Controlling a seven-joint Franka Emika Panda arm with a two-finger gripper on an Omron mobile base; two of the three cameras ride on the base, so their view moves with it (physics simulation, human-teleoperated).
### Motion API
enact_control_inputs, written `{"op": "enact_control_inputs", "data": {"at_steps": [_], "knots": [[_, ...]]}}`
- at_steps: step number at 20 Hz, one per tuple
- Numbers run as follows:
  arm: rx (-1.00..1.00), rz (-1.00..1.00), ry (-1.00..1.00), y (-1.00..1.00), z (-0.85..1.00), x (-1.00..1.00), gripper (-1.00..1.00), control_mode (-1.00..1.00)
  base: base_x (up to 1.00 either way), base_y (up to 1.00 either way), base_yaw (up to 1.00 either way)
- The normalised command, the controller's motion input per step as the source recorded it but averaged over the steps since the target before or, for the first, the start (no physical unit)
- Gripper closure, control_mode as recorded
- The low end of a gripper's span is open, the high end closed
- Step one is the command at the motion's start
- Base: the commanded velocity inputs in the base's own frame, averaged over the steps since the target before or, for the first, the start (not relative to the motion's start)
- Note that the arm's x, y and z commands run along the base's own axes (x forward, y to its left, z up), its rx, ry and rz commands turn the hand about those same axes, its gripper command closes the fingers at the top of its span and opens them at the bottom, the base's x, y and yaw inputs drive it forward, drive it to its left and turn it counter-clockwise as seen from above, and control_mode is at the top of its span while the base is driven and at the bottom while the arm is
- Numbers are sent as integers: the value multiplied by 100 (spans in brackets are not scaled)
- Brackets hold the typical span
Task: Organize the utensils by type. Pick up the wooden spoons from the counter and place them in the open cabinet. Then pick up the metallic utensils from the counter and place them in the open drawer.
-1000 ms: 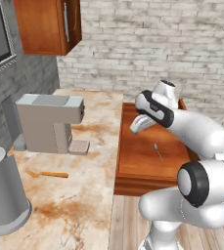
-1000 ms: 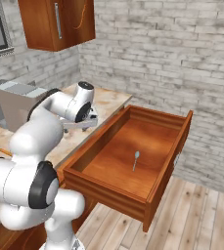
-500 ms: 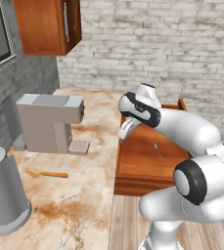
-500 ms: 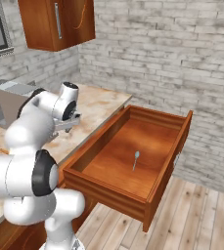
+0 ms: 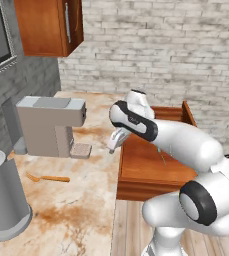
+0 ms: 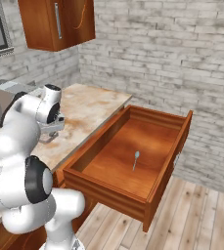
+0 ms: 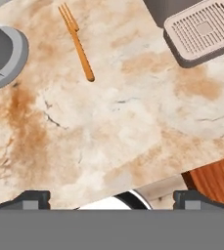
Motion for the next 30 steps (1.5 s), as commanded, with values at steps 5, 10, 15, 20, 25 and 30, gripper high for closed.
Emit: {"op": "enact_control_inputs", "data": {"at_steps": [5, 10, 15, 20, 25, 30], "knots": [[-8, 1, 3, 63, -7, -15, -100, -100, 0, 0, 0], [-9, 8, 10, 62, -17, 0, -100, -100, 0, 0, 0], [-12, 8, 9, 52, -32, 0, -100, -100, 0, 0, 0], [-2, 4, 4, 42, -25, 0, -100, -100, 0, 0, 0], [-1, 2, 1, 43, -25, 0, -100, -100, 0, 0, 0], [-2, 3, -1, 41, -27, 0, -100, -100, 0, 0, 0]]}}
